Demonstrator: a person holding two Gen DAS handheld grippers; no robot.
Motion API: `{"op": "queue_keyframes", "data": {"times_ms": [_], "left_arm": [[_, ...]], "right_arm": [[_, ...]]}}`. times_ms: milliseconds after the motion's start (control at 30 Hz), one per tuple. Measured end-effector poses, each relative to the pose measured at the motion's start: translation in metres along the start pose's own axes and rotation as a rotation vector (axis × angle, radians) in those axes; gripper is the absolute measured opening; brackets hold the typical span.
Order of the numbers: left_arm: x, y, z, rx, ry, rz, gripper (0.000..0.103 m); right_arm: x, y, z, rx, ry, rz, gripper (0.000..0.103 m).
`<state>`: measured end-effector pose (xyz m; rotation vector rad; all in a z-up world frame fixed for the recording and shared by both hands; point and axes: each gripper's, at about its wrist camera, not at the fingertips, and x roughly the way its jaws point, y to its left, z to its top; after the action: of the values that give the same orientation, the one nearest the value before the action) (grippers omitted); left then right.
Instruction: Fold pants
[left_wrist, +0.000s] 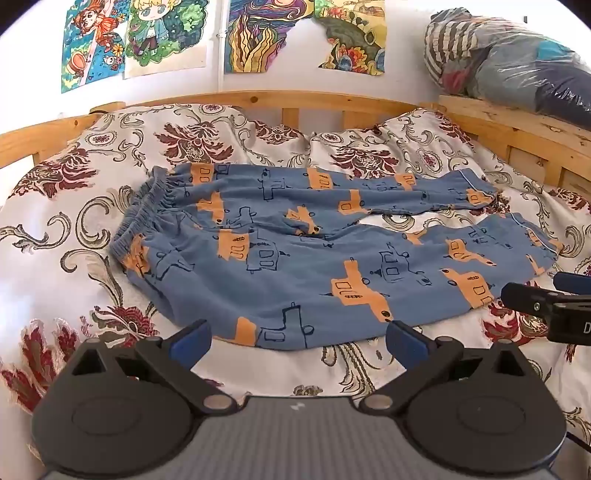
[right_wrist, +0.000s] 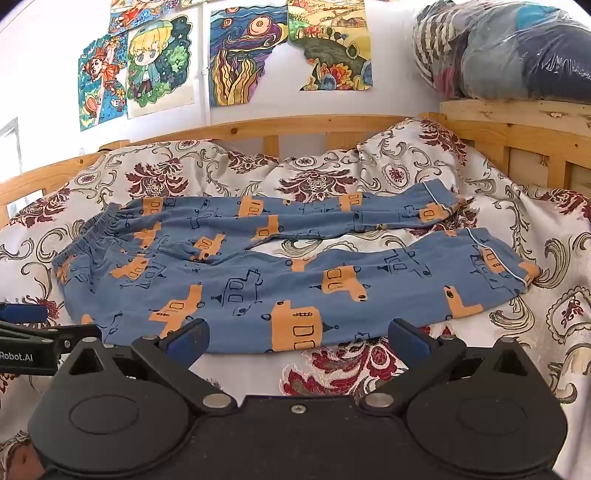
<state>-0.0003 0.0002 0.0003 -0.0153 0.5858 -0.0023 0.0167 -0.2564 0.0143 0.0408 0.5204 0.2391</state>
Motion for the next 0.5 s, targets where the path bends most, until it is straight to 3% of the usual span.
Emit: {"op": "queue_keyframes", "data": {"times_ms": [500], "left_arm": [[-0.0010,0.0021,0.0017,0.003,0.007,-0.005,0.103]], "right_arm": [[0.0001,-0.0001,0.0000,0.001,0.002,-0.001,0.102]]}}
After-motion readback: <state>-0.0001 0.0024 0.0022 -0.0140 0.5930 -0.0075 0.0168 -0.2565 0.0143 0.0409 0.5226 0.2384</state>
